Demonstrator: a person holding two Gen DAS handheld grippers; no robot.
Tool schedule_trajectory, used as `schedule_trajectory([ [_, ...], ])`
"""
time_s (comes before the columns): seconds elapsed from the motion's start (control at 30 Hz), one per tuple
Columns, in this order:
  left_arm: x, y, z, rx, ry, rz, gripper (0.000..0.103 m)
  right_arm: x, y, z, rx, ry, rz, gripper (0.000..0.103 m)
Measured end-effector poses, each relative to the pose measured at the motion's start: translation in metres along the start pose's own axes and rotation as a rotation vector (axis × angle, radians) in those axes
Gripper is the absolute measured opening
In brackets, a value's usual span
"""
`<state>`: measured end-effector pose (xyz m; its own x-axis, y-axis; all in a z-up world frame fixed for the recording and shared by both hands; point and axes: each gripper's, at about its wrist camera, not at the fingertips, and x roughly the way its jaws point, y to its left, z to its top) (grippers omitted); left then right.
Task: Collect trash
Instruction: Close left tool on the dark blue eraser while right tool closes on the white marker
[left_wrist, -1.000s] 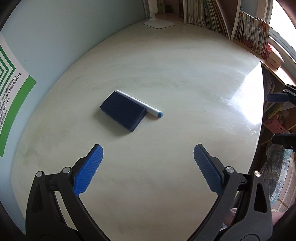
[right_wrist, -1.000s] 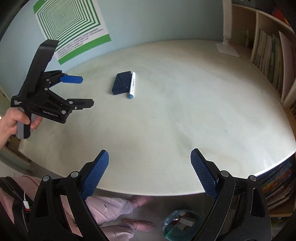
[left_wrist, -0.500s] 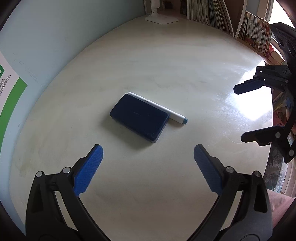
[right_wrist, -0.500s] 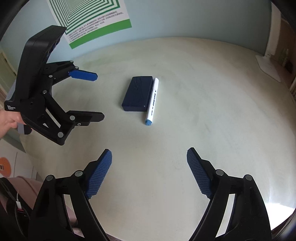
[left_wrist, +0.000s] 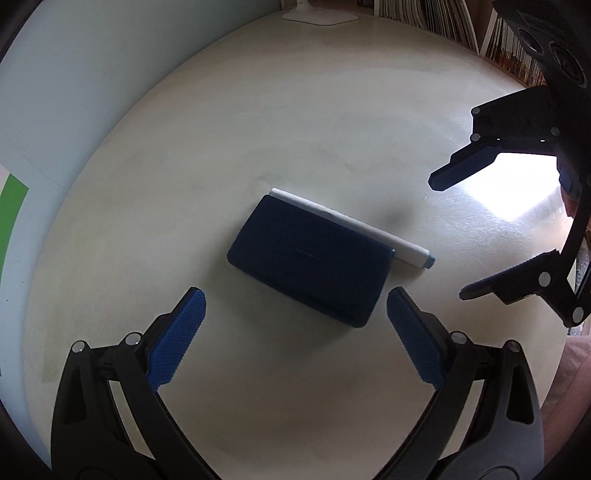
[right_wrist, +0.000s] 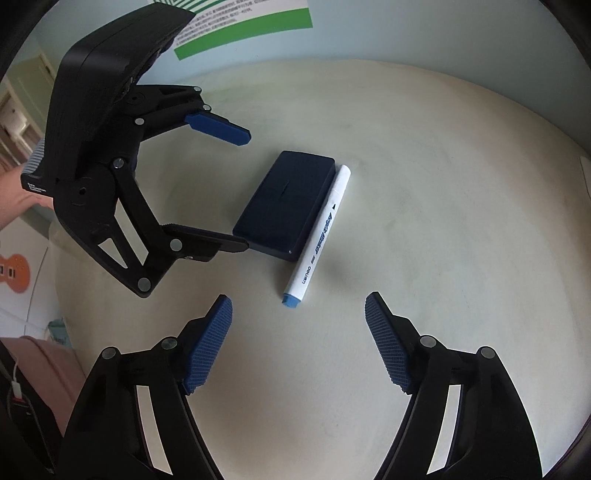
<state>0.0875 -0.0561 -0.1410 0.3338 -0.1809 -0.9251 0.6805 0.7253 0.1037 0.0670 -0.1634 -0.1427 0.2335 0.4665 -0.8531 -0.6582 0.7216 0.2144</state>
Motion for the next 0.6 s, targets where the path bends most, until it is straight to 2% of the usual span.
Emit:
schedule_trajectory([
  [0.13,0.009,-0.001,0.003,0.006,-0.001,-0.022,0.096,0.011,-0.002,0.006,-0.010,0.004,0.017,0.069],
  [0.3,0.020,-0.005,0.005,0.050,0.000,-0.017,0.096,0.018,-0.002,0.012,-0.043,-0.015,-0.009,0.065],
  [0.37,0.022,-0.002,0.006,0.039,-0.010,-0.034,0.096,0.020,-0.001,0.014,-0.067,-0.023,-0.038,0.052],
  [0.47,0.022,0.003,0.006,0.027,-0.025,-0.016,0.096,0.022,-0.003,0.018,-0.098,-0.028,-0.074,0.037],
  [0.6,0.020,0.011,0.002,0.005,-0.029,0.000,0.095,0.021,-0.013,0.024,-0.091,-0.021,-0.086,0.022],
])
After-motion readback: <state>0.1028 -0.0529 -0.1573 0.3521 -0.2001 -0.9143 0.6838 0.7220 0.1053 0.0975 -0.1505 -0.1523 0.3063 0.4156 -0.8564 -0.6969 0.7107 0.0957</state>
